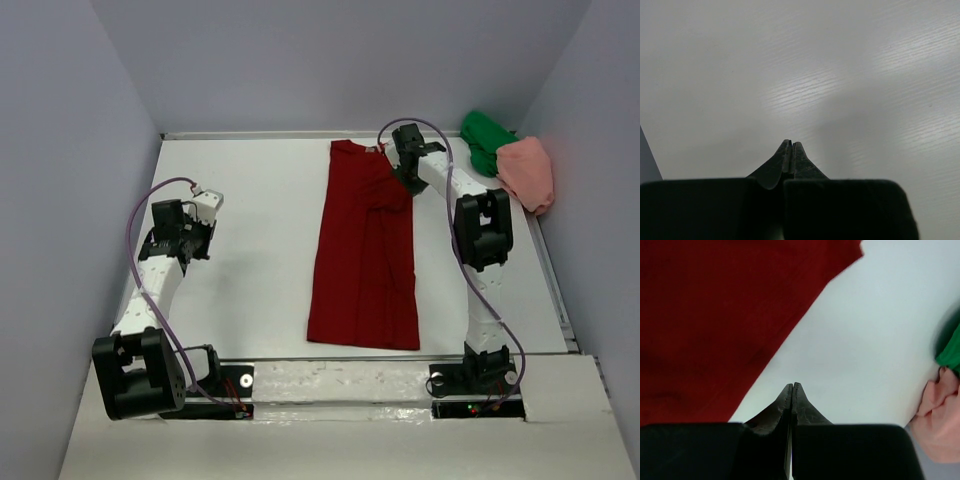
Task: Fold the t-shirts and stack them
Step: Rotate the tshirt 90 degrees
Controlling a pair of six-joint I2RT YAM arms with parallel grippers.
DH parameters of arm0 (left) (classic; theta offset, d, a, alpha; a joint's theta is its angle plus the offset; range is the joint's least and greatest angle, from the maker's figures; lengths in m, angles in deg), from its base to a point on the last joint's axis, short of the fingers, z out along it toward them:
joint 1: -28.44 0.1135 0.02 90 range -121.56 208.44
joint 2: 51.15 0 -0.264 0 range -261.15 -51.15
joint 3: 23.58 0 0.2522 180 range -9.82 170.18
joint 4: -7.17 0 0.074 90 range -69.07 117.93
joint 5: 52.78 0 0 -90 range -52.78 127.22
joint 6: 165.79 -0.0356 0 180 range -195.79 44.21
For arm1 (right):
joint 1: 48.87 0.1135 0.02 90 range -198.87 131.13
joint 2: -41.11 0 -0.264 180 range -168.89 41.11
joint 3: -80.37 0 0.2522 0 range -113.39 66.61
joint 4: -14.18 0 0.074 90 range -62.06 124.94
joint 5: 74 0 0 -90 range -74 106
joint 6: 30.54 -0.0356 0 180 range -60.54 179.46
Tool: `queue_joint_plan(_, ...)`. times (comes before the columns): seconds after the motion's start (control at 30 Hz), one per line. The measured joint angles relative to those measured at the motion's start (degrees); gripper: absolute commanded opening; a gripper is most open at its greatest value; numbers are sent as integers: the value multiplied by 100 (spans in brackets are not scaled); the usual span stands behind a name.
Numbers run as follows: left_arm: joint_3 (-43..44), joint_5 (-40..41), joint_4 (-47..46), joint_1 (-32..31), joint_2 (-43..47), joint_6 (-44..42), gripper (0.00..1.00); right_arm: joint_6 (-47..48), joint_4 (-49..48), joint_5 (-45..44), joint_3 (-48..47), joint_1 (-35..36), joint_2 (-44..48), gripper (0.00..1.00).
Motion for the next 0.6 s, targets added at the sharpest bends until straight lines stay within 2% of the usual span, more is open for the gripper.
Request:
queue_joint_plan(0.2,0,63,-4,0,-39,2,0,13,129,289,-1222,-142,-680,0)
queue_joint_plan(0.6,0,83,-4,0,-227,2,0,-4,356,1043,-1130,-144,-688,0)
